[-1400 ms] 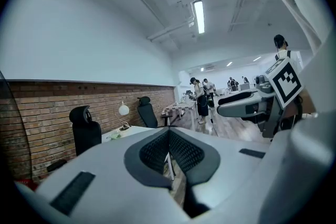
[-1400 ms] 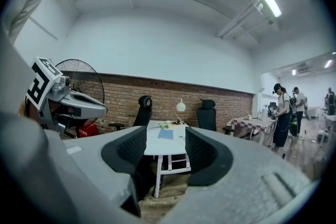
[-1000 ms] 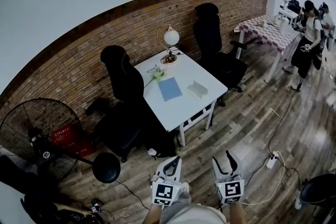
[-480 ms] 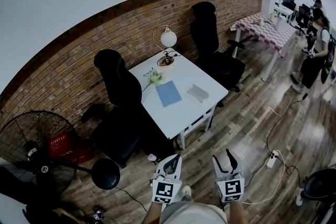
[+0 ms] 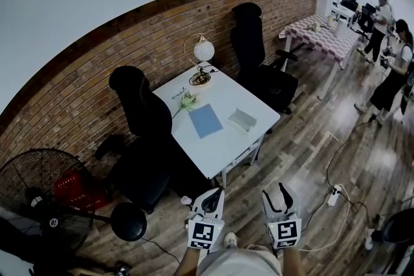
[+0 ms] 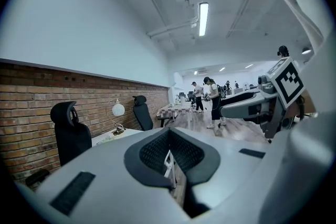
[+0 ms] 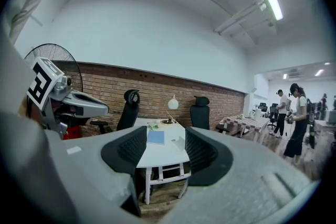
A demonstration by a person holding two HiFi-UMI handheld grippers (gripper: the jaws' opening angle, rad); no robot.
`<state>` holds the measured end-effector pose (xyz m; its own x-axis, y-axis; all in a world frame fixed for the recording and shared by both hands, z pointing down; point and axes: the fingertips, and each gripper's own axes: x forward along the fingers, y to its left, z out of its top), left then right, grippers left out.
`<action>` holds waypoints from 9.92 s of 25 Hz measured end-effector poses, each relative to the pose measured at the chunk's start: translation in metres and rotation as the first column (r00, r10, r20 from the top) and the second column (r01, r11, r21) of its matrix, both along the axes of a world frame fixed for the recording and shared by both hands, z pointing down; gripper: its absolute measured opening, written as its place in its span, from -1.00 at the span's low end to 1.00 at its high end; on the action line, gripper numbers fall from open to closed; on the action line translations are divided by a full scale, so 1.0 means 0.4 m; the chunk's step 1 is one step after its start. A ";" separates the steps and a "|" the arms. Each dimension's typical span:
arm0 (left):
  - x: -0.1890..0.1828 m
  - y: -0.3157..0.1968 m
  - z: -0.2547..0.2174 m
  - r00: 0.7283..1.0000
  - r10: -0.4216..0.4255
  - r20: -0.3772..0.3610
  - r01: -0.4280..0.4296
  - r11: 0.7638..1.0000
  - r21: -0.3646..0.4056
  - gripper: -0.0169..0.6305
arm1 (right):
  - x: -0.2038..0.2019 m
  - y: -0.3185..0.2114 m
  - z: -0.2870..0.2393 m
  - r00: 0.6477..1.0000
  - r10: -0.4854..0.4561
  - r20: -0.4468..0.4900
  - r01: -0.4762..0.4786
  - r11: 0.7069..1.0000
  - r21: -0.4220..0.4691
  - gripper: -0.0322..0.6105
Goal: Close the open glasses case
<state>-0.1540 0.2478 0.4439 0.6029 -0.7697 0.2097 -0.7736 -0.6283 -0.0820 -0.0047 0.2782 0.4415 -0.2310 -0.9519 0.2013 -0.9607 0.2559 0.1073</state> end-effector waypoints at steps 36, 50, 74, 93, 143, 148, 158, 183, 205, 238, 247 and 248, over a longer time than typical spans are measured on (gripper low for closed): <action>0.168 -0.310 0.038 1.000 -0.030 0.004 0.030 0.999 -0.013 -0.94 | 0.156 -0.316 0.029 1.000 -0.028 0.010 0.028 1.000 -0.011 -0.18; 0.235 -0.457 0.033 0.995 -0.099 0.028 0.100 0.995 -0.013 -0.94 | 0.231 -0.485 0.032 0.995 -0.090 0.035 0.090 0.996 -0.027 -0.18; 0.366 -0.582 0.030 0.984 -0.164 0.070 0.166 0.986 -0.022 -0.94 | 0.376 -0.655 0.035 0.985 -0.155 0.072 0.157 0.987 -0.023 -0.18; 0.383 -0.725 0.068 0.991 -0.124 0.059 0.126 0.991 -0.034 -0.94 | 0.375 -0.784 0.079 0.990 -0.131 0.050 0.133 0.990 -0.036 -0.18; 0.390 -1.122 0.412 0.997 0.051 0.060 -0.028 0.940 -0.341 -0.94 | 0.325 -1.175 0.382 0.998 -0.059 0.012 0.059 0.934 -0.353 -0.18; 0.399 -1.131 0.442 0.996 0.073 0.047 -0.050 0.927 -0.372 -0.94 | 0.309 -1.197 0.401 0.998 -0.063 0.008 0.062 0.932 -0.358 -0.18; 0.412 -1.155 0.502 0.994 0.098 0.058 -0.064 0.903 -0.425 -0.94 | 0.286 -1.230 0.460 0.997 -0.076 -0.003 0.069 0.915 -0.398 -0.18; 0.446 -1.197 0.667 0.990 0.069 0.123 0.008 0.842 -0.540 -0.94 | 0.288 -1.277 0.619 0.988 -0.157 -0.001 0.135 0.855 -0.500 -0.18; 0.474 -1.195 0.738 0.989 0.013 0.145 0.074 0.813 -0.578 -0.94 | 0.253 -1.294 0.700 0.962 -0.273 0.021 0.239 0.802 -0.547 -0.18; 0.449 -1.141 0.740 0.991 -0.044 0.127 0.110 0.808 -0.579 -0.94 | 0.183 -1.249 0.703 0.933 -0.360 0.020 0.312 0.779 -0.544 -0.18; 0.425 -1.126 0.740 0.989 -0.063 0.131 0.128 0.805 -0.580 -0.94 | 0.165 -1.233 0.702 0.925 -0.379 0.020 0.328 0.773 -0.543 -0.18; 0.423 -1.124 0.741 0.989 -0.065 0.132 0.130 0.804 -0.580 -0.94 | 0.163 -1.231 0.702 0.924 -0.381 0.020 0.330 0.772 -0.543 -0.18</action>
<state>0.0154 -0.2019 0.7402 0.4817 -0.5346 0.6944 -0.8415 -0.5035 0.1961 0.0605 -0.2144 0.7224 -0.4891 -0.5447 0.6812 -0.7831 0.6182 -0.0679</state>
